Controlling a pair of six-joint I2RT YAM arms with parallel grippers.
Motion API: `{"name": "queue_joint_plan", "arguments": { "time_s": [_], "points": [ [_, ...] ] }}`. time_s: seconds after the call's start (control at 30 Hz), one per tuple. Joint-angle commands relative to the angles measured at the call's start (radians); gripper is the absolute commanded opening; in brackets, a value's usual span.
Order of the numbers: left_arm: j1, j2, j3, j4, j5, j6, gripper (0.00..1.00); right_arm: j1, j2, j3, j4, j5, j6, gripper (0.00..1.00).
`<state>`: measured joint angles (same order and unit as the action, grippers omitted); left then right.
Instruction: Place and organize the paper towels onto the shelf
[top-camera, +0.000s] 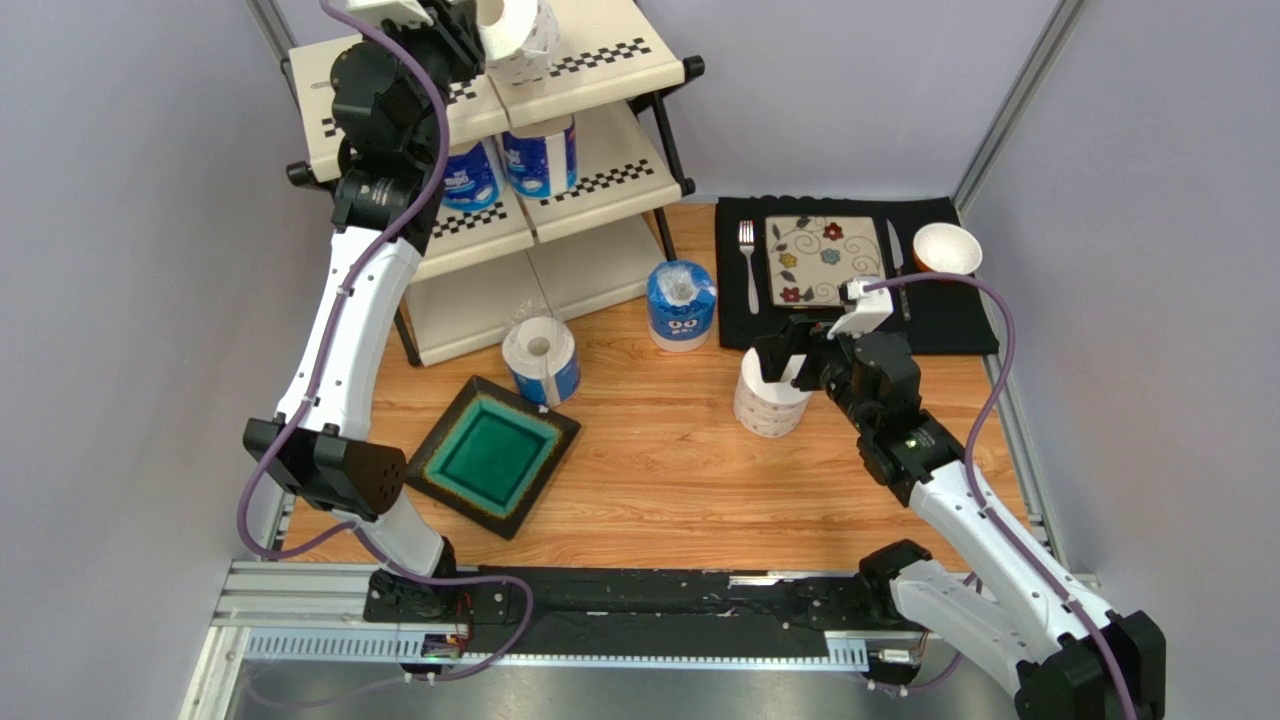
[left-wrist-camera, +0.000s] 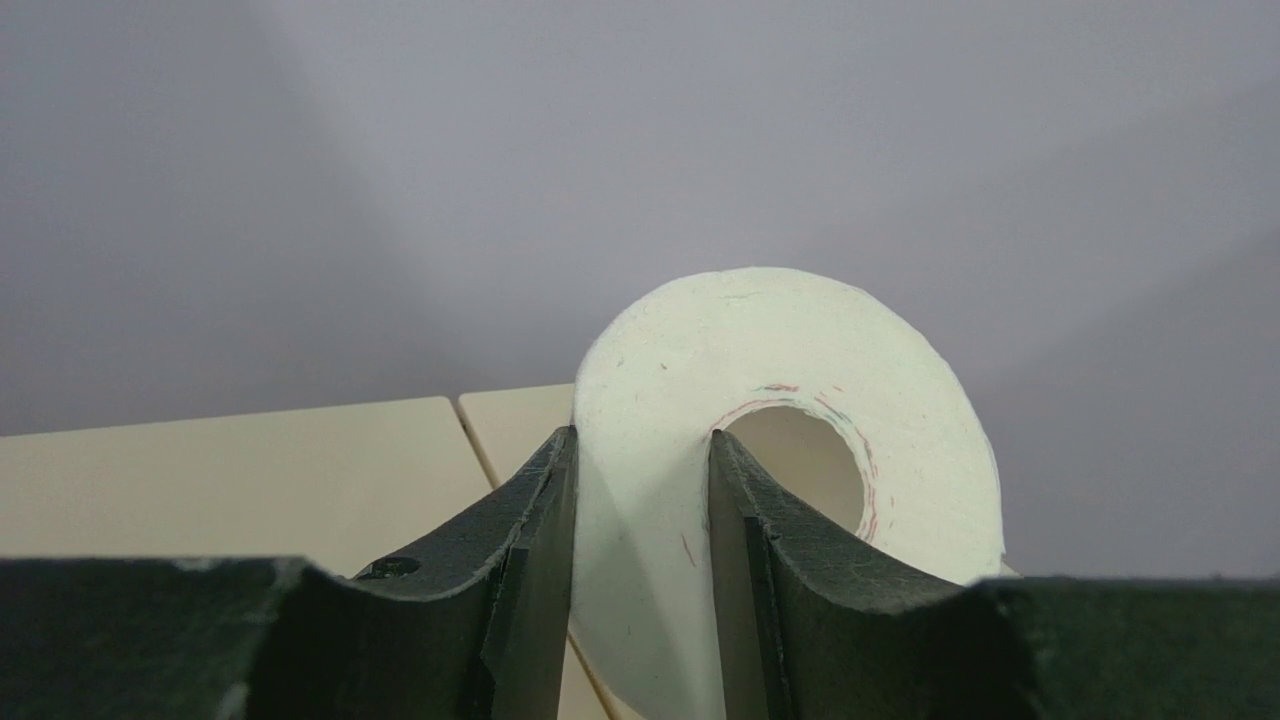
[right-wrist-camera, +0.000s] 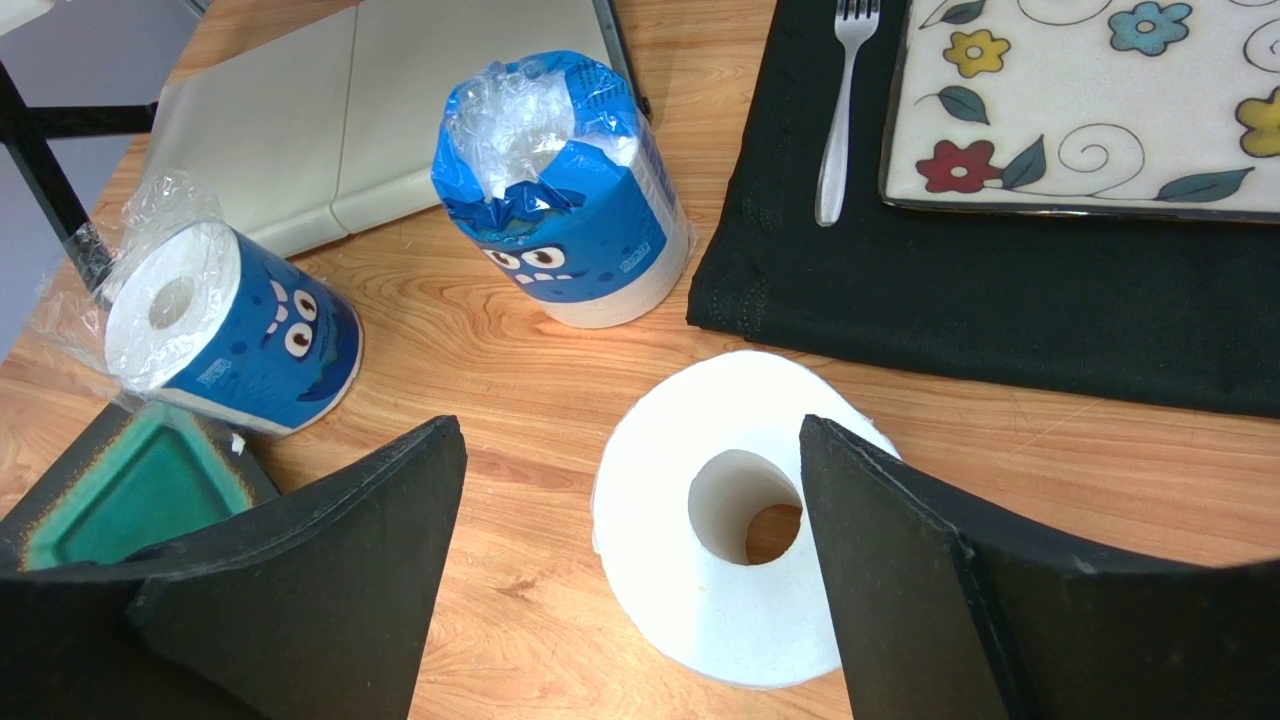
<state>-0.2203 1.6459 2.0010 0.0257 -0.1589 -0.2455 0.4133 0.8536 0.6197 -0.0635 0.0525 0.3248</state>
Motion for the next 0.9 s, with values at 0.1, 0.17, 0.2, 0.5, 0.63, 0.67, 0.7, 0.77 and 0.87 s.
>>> {"name": "queue_joint_plan", "arguments": {
  "time_s": [0.1,0.17,0.2,0.5,0.63,0.67,0.7,0.77,0.87],
  "points": [
    [0.012,-0.006,0.030,0.108,0.015,-0.037,0.50,-0.001,-0.021,0.006,0.027,0.018,-0.004,0.86],
    [0.015,-0.001,0.031,0.111,0.018,-0.043,0.54,0.001,-0.018,0.006,0.028,0.017,-0.004,0.86],
    [0.015,0.002,0.030,0.111,0.019,-0.044,0.56,-0.001,-0.018,0.006,0.027,0.017,-0.003,0.86],
    [0.025,0.003,0.019,0.118,0.032,-0.061,0.58,-0.001,-0.018,0.003,0.030,0.012,-0.004,0.86],
    [0.025,-0.034,-0.022,0.158,0.050,-0.072,0.60,-0.001,-0.018,0.003,0.030,0.010,-0.001,0.86],
    [0.025,-0.056,-0.025,0.160,0.055,-0.078,0.60,-0.001,-0.019,0.003,0.028,0.012,-0.003,0.86],
    [0.025,-0.073,-0.042,0.164,0.073,-0.081,0.61,-0.001,-0.021,0.003,0.028,0.010,-0.003,0.86],
    [0.025,-0.142,-0.083,0.187,0.088,-0.104,0.62,-0.001,-0.025,0.005,0.025,0.010,-0.004,0.86],
    [0.025,-0.265,-0.192,0.217,0.136,-0.136,0.65,0.001,-0.033,0.014,0.016,0.007,-0.006,0.86]
  ]
}}
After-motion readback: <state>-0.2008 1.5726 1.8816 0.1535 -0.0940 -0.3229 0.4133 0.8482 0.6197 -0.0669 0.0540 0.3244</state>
